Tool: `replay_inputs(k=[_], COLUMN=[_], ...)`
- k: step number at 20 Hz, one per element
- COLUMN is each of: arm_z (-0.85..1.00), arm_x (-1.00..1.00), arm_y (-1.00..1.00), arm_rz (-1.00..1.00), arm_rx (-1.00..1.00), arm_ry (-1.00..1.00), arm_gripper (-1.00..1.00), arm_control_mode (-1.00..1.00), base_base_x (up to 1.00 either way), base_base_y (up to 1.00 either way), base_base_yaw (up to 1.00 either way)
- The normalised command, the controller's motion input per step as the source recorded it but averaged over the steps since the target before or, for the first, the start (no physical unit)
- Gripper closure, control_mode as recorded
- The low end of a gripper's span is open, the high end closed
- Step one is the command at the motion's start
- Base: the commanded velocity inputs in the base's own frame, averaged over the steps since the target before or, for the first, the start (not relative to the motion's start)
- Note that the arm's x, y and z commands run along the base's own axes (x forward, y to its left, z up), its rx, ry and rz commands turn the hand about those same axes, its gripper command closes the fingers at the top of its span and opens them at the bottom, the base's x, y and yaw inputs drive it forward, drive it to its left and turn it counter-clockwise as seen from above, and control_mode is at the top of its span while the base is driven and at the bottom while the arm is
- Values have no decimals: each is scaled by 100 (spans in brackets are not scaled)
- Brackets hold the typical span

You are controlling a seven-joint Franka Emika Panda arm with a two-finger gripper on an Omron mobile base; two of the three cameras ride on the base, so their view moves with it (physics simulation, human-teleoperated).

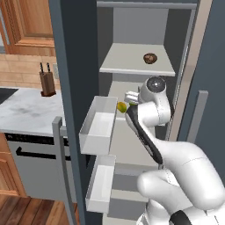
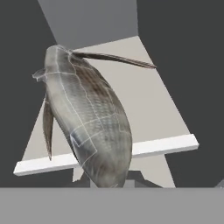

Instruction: Take the potato and fish from the highest rack and move them to the second highest rack where the lime and mango are located, to maximize freezer space. Close the freezer door after rearranging.

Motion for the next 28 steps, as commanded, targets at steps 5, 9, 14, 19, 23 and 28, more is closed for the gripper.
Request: replay_inputs(k=[5, 9, 14, 19, 23, 28], arm_z=[-27, -26, -30, -28, -26, -31], arm_x=[49, 49, 47, 50, 48, 45], arm_y=[-1, 0, -3, -1, 0, 0], arm_rz=[2, 1, 4, 6, 9, 8], arm_rx=[-9, -1, 0, 0, -2, -2], arm_ry=[11, 1, 0, 0, 6, 5], arm_gripper=[100, 100, 100, 100, 100, 100], arm_control_mode=[-100, -100, -100, -100, -100, -100], base_base_x=[0, 0, 0, 0, 0, 0], base_base_y=[0, 0, 0, 0, 0, 0], base_base_yaw=[0, 0, 0, 0, 0, 0])
